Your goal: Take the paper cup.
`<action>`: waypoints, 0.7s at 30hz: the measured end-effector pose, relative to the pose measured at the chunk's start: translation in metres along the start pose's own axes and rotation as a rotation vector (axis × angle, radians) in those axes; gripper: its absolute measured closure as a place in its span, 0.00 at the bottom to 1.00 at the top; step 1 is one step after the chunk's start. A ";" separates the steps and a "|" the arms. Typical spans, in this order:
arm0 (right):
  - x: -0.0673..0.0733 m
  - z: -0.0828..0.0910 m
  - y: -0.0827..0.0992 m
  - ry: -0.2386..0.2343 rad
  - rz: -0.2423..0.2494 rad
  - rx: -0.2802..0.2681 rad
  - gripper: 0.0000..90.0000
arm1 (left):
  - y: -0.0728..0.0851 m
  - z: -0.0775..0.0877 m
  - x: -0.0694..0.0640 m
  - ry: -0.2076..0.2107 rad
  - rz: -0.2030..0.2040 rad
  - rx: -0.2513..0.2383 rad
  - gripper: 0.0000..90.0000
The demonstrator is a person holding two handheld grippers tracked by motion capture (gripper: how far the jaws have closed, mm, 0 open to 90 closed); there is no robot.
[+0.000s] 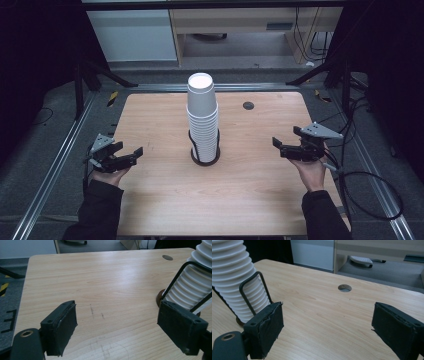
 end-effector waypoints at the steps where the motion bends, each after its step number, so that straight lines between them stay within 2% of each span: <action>1: -0.001 0.001 -0.001 -0.005 -0.002 -0.005 0.12 | 0.000 -0.001 -0.001 0.004 -0.003 0.006 0.17; 7: 0.004 0.007 -0.011 -0.029 0.010 -0.024 0.12 | 0.002 -0.002 -0.005 0.019 -0.025 0.014 0.18; 9: 0.008 0.011 -0.017 -0.028 0.038 -0.029 0.12 | 0.001 -0.001 -0.006 0.021 -0.031 0.010 0.18; 11: 0.010 0.015 -0.026 -0.032 0.047 -0.038 0.12 | 0.000 0.000 -0.007 0.023 -0.044 0.011 0.19; 15: 0.019 0.024 -0.047 -0.073 0.008 -0.088 0.13 | -0.001 0.000 -0.008 0.021 -0.042 0.005 0.20; 21: 0.036 0.025 -0.080 -0.112 0.046 -0.130 0.13 | 0.000 -0.002 -0.007 0.022 -0.045 0.017 0.21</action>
Point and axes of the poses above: each handheld gripper's, and its own axes: z roughly backward along the jaws, y roughly out of its underside, x roughly to its left, the point moved 7 cm from there along -z, roughly forward along the jaws, and after that the axes turned 15 degrees about y, right-handed, at the moved point
